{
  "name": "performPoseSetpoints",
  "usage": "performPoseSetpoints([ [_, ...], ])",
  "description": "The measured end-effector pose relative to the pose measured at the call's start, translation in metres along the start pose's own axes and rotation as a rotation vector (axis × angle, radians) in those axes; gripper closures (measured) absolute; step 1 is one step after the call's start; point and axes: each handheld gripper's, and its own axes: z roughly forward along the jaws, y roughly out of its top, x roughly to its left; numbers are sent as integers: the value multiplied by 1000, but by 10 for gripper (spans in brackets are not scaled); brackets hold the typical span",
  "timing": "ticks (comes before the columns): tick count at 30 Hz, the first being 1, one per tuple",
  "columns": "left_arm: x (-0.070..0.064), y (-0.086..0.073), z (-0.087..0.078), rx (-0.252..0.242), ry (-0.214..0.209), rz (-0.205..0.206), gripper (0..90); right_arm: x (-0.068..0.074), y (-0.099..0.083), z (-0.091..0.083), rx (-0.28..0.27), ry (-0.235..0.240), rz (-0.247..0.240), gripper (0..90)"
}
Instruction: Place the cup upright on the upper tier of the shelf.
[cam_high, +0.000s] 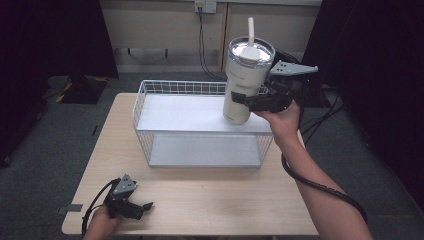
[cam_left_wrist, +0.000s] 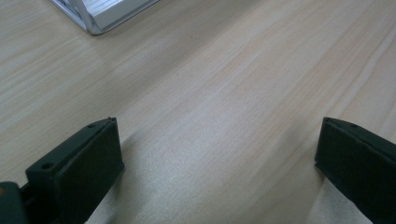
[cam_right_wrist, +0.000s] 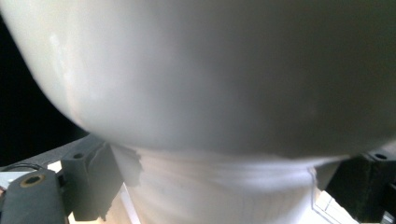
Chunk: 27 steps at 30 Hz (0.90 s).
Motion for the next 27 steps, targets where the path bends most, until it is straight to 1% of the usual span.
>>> performPoseSetpoints([
  [4, 0, 0, 0, 0, 0, 0, 0, -1, -1, 3, 0, -8, 4, 107],
  [9, 0, 0, 0, 0, 0, 0, 0, -3, -3, 5, 3, -30, 4, 107],
  [19, 0, 0, 0, 3, -2, 1, 0, -11, -6, 10, 0, -66, 18, 107],
  [24, 0, 0, 0, 3, -3, 1, 0, -13, -6, 14, 2, -84, 7, 107],
  [27, 0, 0, 0, 3, -2, 1, 0, -13, -7, 16, 3, -84, 10, 107],
])
